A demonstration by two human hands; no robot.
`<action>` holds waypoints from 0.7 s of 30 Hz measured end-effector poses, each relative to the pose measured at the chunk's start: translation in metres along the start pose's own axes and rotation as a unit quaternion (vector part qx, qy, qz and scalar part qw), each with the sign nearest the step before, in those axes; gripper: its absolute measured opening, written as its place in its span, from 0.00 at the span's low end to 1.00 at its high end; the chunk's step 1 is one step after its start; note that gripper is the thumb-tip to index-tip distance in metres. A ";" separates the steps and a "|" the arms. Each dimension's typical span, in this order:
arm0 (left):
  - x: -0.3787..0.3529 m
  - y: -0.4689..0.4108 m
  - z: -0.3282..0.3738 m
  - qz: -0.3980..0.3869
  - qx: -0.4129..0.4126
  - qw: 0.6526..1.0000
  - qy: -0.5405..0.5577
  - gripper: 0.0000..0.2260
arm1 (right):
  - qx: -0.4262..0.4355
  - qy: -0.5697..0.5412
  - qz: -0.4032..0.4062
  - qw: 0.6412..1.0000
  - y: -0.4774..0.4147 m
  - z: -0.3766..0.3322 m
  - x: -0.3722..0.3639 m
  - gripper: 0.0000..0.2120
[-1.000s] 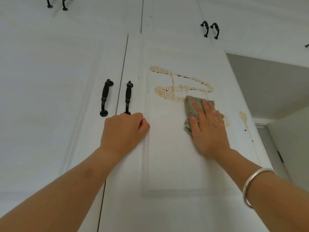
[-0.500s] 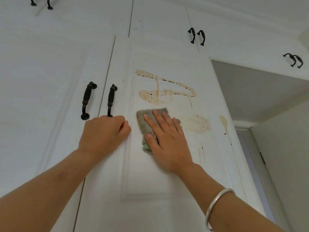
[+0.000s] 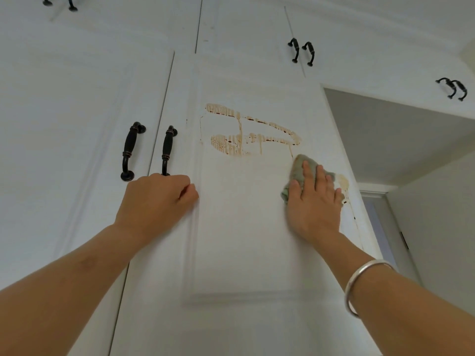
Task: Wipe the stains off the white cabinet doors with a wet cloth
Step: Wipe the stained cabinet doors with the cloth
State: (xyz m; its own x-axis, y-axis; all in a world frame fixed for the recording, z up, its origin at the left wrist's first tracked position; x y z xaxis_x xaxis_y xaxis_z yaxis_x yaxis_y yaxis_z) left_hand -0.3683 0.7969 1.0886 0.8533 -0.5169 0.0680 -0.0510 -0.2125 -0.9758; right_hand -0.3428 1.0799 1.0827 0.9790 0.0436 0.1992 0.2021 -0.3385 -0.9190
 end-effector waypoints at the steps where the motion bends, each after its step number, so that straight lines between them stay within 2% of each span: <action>1: 0.000 0.000 0.000 -0.001 0.002 1.000 0.002 0.20 | 0.006 0.006 -0.002 1.000 -0.001 -0.008 -0.001 0.27; 4: 0.000 0.002 0.000 -0.005 0.011 1.000 0.001 0.20 | 0.058 0.028 0.004 0.998 0.000 -0.049 -0.006 0.27; 9: 0.000 0.002 0.000 -0.003 0.010 1.000 0.000 0.20 | 0.224 0.034 0.001 0.974 0.033 -0.141 -0.027 0.29; 14: 0.000 0.000 -0.001 -0.003 0.013 1.000 -0.023 0.20 | 0.356 0.024 -0.044 0.933 0.057 -0.134 -0.028 0.28; 16: -0.001 -0.003 0.003 -0.014 0.015 0.999 -0.034 0.19 | 0.363 0.025 -0.056 0.930 0.055 -0.115 -0.025 0.28; 21: -0.004 -0.029 0.042 -0.033 -0.030 0.998 -0.033 0.17 | 0.268 0.022 -0.023 0.963 0.019 -0.061 -0.006 0.29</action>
State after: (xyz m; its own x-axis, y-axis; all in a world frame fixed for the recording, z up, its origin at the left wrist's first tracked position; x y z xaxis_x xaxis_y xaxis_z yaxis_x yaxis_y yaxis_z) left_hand -0.3483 0.8400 1.1077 0.8880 -0.4450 0.1158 -0.0230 -0.2944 -0.9554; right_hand -0.3466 1.0161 1.0845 0.9691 0.0039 0.2466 0.2410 0.1970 -0.9503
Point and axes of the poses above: each hand's wrist, its own y-axis away from the middle knuckle, its own x-axis out of the back of the hand, z = x × y, the point moved 9 cm from there along -y, towards the middle knuckle, and after that the axes turned 6 degrees about -z, right-handed, at the moved point
